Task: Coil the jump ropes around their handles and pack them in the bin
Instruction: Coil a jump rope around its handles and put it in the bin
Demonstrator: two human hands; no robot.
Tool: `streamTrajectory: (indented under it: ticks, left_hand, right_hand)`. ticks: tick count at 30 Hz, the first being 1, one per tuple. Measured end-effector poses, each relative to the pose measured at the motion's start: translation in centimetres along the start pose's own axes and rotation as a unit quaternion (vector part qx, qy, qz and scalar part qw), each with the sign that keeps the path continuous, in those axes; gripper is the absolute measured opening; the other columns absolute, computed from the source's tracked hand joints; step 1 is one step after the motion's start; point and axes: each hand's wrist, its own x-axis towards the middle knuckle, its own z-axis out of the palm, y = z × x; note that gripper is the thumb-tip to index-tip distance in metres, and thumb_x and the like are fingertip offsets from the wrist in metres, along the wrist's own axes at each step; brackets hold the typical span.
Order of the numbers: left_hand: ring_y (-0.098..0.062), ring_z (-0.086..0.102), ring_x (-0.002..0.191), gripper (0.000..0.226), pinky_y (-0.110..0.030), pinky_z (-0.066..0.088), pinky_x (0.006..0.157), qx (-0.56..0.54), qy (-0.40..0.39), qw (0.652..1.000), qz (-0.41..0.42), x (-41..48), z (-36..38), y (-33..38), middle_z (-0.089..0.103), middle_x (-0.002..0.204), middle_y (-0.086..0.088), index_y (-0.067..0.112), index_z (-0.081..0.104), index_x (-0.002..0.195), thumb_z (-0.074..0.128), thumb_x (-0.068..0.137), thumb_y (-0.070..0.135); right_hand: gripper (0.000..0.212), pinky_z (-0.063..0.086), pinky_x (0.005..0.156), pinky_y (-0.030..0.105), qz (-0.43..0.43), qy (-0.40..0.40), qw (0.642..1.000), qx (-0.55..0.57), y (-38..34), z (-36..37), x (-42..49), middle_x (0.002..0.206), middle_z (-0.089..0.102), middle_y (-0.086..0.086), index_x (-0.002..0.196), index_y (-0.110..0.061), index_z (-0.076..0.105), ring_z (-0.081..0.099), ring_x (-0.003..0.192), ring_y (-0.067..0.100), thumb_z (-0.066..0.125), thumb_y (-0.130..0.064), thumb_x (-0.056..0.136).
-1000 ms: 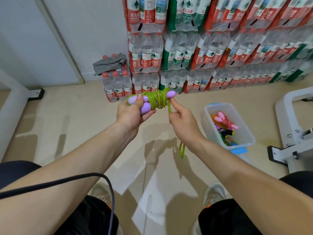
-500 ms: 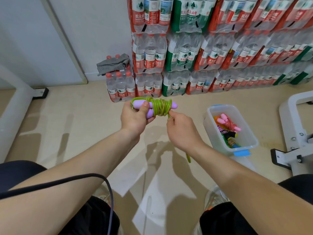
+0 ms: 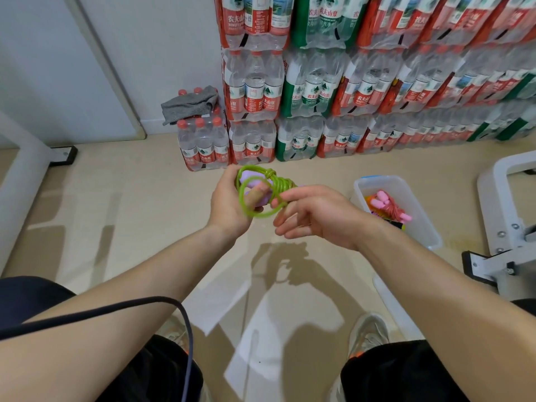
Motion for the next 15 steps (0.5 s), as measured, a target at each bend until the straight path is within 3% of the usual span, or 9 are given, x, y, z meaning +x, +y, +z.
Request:
streamTrajectory:
  ticks: [2,4,5,7,10,13,15]
  left_hand:
    - [-0.024,0.070,0.085,0.032,-0.040,0.061,0.073,0.005,-0.024,1.000,-0.007,-0.1,-0.2,0.5,0.068,0.101,-0.012,0.006,0.057,0.107,0.078,0.087,0.019]
    - [-0.014,0.070,0.082,0.029,-0.029,0.059,0.068,0.008,-0.048,0.999,-0.002,-0.3,-0.4,0.7,0.069,0.101,-0.012,0.008,0.060,0.105,0.079,0.086,0.019]
    - [-0.014,0.069,0.082,0.029,-0.025,0.057,0.068,0.011,-0.067,0.998,-0.002,-0.5,-0.4,0.7,0.070,0.100,-0.009,0.006,0.061,0.106,0.079,0.086,0.018]
    - [-0.018,0.069,0.081,0.021,-0.025,0.057,0.070,0.020,-0.094,0.995,-0.009,-1.0,-0.2,0.3,0.070,0.098,-0.005,0.002,0.062,0.107,0.073,0.089,0.006]
    - [-0.019,0.069,0.083,0.023,-0.025,0.058,0.072,0.027,-0.091,0.995,-0.014,-1.6,0.2,0.2,0.069,0.098,-0.005,0.009,0.062,0.105,0.068,0.087,-0.004]
    - [-0.020,0.068,0.083,0.021,-0.026,0.059,0.070,0.033,-0.093,0.995,-0.002,-1.5,-0.2,1.1,0.068,0.096,-0.006,0.006,0.062,0.109,0.068,0.090,-0.001]
    - [-0.020,0.068,0.078,0.019,-0.035,0.062,0.075,0.020,-0.094,0.995,-0.010,-1.4,-0.6,1.5,0.066,0.095,-0.012,0.004,0.060,0.108,0.070,0.091,0.005]
  right_hand:
    - [0.028,0.060,0.070,0.029,-0.039,-0.034,0.997,-0.056,0.2,-0.7,-0.1,0.084,0.073,0.015,0.121,0.002,0.059,0.072,0.074,0.024,0.057,0.007,0.093]
    - [0.017,0.056,0.063,0.029,-0.069,-0.036,0.989,-0.127,0.6,-0.9,-0.1,0.075,0.072,0.012,0.109,0.001,0.064,0.068,0.064,0.020,0.067,-0.006,0.094]
    - [0.015,0.052,0.058,0.030,-0.087,-0.020,0.983,-0.163,0.6,-0.7,0.0,0.067,0.068,0.009,0.100,0.000,0.066,0.062,0.056,0.018,0.068,-0.014,0.095]
    - [0.030,0.039,0.055,0.031,-0.147,0.034,0.956,-0.251,1.0,-0.6,0.2,0.053,0.053,0.001,0.080,-0.003,0.065,0.044,0.049,0.015,0.068,-0.028,0.096]
    - [0.039,0.034,0.059,0.034,-0.228,0.120,0.905,-0.339,1.7,-0.4,0.6,0.057,0.041,-0.003,0.065,-0.011,0.061,0.039,0.056,0.014,0.072,-0.038,0.090]
    - [0.021,0.039,0.059,0.029,-0.274,0.162,0.900,-0.297,2.1,0.0,0.5,0.073,0.051,-0.005,0.074,-0.017,0.072,0.048,0.060,0.008,0.077,-0.032,0.086]
    - [0.008,0.036,0.053,0.022,-0.278,0.175,0.921,-0.210,2.0,0.6,0.4,0.062,0.056,-0.011,0.087,-0.015,0.073,0.046,0.050,0.006,0.076,-0.022,0.089]
